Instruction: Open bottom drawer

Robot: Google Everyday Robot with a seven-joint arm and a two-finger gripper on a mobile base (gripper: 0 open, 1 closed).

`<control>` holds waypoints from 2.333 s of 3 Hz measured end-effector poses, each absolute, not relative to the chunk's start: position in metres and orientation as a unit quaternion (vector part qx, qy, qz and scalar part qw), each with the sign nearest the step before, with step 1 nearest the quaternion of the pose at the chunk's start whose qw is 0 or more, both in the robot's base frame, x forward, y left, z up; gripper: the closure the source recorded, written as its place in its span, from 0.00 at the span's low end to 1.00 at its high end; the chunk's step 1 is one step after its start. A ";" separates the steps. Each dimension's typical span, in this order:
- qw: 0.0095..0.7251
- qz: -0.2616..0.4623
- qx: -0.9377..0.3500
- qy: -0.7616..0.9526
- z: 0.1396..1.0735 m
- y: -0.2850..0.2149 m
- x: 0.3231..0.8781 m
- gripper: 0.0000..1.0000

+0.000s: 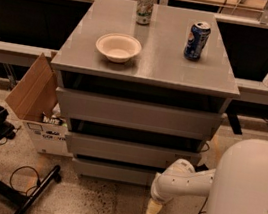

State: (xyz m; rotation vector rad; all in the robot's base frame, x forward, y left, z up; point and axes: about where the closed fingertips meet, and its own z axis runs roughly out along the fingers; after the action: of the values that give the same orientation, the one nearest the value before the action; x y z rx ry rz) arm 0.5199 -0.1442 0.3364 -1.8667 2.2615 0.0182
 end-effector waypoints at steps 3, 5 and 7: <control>0.020 -0.055 -0.683 0.728 0.235 -0.140 0.561 0.00; 0.039 -0.077 -0.695 0.713 0.214 -0.152 0.603 0.00; 0.072 -0.065 -0.694 0.714 0.185 -0.151 0.622 0.00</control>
Offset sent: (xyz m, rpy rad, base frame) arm 0.0484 0.0128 -0.1301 -0.2645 0.0675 0.1396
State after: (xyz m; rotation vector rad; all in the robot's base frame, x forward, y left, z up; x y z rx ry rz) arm 0.6217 -0.1515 0.1852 -2.0845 2.1447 -0.1966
